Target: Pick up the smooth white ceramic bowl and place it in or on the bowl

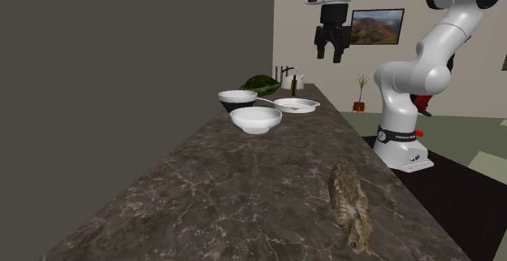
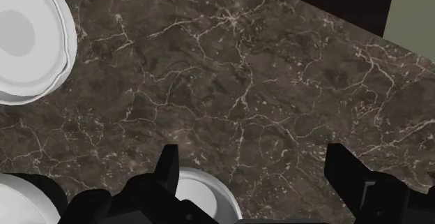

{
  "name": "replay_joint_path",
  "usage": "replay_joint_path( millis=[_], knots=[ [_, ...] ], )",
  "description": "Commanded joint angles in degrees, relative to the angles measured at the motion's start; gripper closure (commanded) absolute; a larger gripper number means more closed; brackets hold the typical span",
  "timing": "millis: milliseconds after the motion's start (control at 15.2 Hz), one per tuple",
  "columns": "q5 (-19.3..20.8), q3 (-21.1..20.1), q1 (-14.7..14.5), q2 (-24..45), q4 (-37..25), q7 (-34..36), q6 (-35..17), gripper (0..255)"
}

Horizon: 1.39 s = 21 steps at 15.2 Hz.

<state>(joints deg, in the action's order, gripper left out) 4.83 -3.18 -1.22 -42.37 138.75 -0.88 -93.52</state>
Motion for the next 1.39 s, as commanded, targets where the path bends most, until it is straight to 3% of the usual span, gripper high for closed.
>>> replay_joint_path(
  millis=[0,726,1320],
  knots=[
    [0.00,0.00,0.00,0.00,0.00,0.00,0.00,0],
    [2.63,-1.59,0.57,23.63,-5.78,1.59,-16.52,0],
    [6.50,-2.54,0.69,44.27,-17.38,3.71,-24.20,0]
  ],
)
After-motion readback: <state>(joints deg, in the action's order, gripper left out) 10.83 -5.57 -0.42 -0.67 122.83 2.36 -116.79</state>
